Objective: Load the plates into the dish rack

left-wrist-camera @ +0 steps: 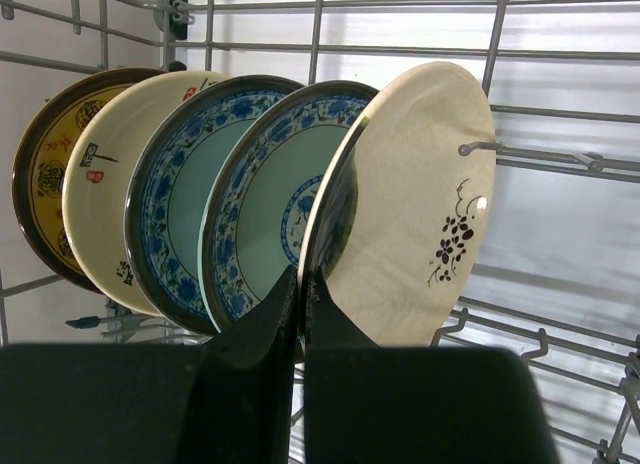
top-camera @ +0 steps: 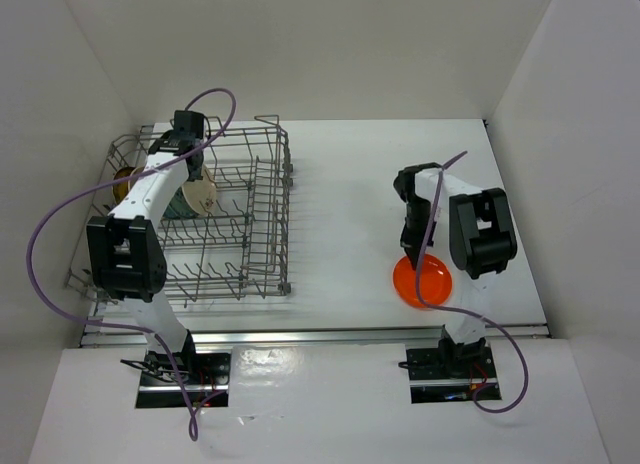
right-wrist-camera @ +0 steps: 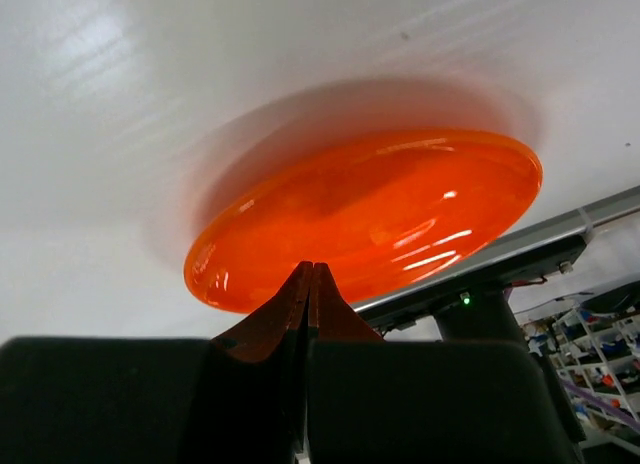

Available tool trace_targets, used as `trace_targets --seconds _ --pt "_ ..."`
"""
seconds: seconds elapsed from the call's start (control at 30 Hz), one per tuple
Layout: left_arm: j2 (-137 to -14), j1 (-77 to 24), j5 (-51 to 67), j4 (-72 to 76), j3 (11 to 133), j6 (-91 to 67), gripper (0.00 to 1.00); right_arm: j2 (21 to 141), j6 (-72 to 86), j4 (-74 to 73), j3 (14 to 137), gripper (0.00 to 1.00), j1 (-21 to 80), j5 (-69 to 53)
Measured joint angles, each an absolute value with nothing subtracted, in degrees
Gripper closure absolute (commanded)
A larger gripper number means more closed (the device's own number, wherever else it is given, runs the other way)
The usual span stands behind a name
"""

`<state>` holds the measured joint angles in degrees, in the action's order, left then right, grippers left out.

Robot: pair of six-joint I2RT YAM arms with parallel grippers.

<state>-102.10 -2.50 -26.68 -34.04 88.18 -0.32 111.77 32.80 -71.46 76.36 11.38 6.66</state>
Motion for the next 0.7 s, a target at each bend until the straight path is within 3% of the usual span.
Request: trace_targets --seconds 0.07,0.1,0.23,0.3,0.4,0.6,0.7 --pt "-102.26 -2.55 -26.65 -34.44 88.62 -0.43 0.92 112.66 32.99 -70.65 76.36 1.00 11.64 6.76" --pt "-102.28 -2.59 -26.65 -34.68 88.73 -0.40 0.80 113.06 33.06 -70.22 76.36 1.00 11.86 6.85" --pt "-102.43 -3.46 -25.10 -35.42 88.86 -0.64 0.59 114.61 33.21 -68.53 76.36 1.00 13.17 6.96" --pt "-102.45 -4.29 -24.51 -35.97 88.86 -0.84 0.59 115.18 33.21 -67.64 76.36 1.00 13.63 6.96" --pt "-102.43 -5.02 -23.92 -36.60 88.86 -0.95 0.49 115.39 33.19 -67.20 76.36 1.00 13.82 6.87" --pt "-101.89 -5.32 -23.90 -39.79 88.82 -1.93 0.25 115.50 33.19 -66.96 76.36 1.00 14.04 6.85" --pt "-100.18 -5.34 -24.82 -40.86 88.73 -2.13 0.06 115.74 33.12 -66.57 76.38 1.00 14.31 6.83"
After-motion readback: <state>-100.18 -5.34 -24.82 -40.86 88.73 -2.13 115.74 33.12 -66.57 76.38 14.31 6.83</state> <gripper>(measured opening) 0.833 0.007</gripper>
